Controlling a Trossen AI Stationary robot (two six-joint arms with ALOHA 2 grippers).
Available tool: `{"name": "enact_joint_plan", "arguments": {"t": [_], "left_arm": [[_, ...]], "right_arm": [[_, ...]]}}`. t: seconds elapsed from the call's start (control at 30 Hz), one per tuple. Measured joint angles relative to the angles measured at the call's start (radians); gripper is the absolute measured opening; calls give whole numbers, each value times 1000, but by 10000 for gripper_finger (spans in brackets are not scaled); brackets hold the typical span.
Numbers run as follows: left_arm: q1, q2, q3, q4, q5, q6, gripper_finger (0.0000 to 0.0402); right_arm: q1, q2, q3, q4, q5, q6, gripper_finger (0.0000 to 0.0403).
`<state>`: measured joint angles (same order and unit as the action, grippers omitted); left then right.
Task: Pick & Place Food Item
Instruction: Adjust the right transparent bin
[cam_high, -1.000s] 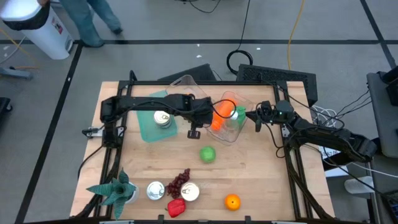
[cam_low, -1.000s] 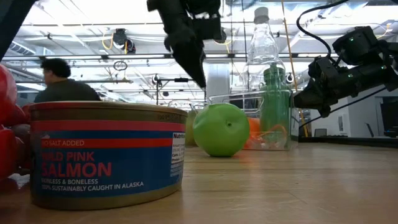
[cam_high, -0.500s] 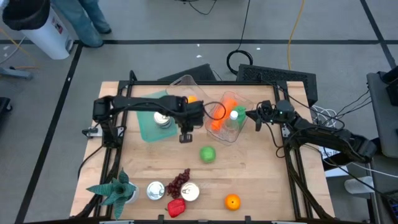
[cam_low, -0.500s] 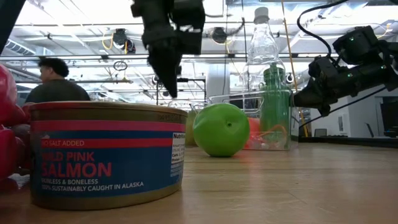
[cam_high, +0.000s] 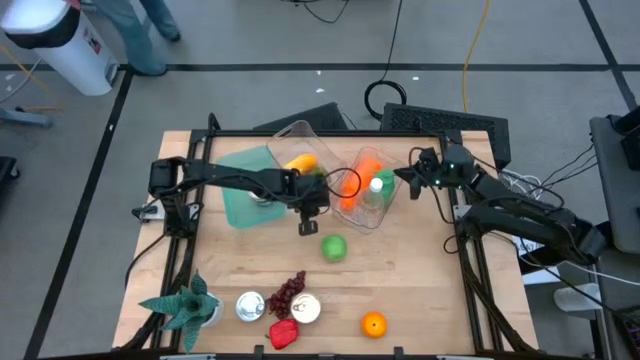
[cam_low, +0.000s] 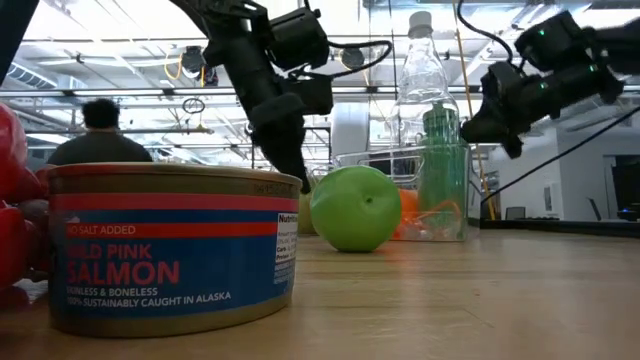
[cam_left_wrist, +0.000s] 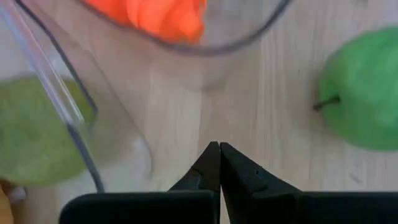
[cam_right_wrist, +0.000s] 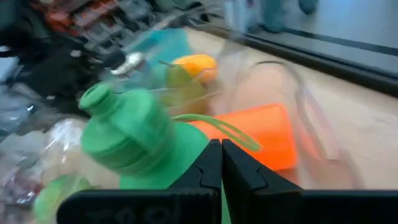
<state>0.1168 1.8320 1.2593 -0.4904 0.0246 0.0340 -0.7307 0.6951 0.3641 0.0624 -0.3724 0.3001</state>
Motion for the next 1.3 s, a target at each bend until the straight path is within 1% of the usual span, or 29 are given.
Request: {"name": "enact_joint_plan", "arguments": {"t": [0.07,0.17,0.27,0.37,0.43,0.5,0.53,0.6,0.7,0.8,0.97,1.17,1.3], "left_arm": [[8,0,-6,34,0,3,10],[27,0,-7,57,-1,5,5],[43,0,-7,83,-2,10,4],[56,0,-7,88,1,13,12],[65,0,-7,95,2,13,12],[71,0,-7,106,-1,17,7],[72,0,-7,113,-3,20,4],[71,0,-7,138,-2,20,3],[69,0,-7,151,6,19,12],[69,0,-7,150,16,7,14],[49,0,-7,157,21,-14,3],[13,0,-7,199,11,-24,15],[-4,0,-7,209,0,-34,7]], "right_arm": [[0,-21,65,-138,40,-22,0],[2,-65,176,-401,124,-50,0],[32,-111,259,-665,204,-35,0],[83,-149,274,-860,260,37,0],[122,-164,250,-925,297,98,0],[157,-170,198,-915,325,141,0],[171,-170,168,-880,331,157,0],[194,-168,109,-768,333,178,0],[215,-148,30,-588,324,195,0],[216,-125,-21,-493,346,212,0],[216,-93,-45,-442,419,206,0],[216,-52,-67,-319,424,167,0],[215,-19,-69,-293,429,155,0]]}}
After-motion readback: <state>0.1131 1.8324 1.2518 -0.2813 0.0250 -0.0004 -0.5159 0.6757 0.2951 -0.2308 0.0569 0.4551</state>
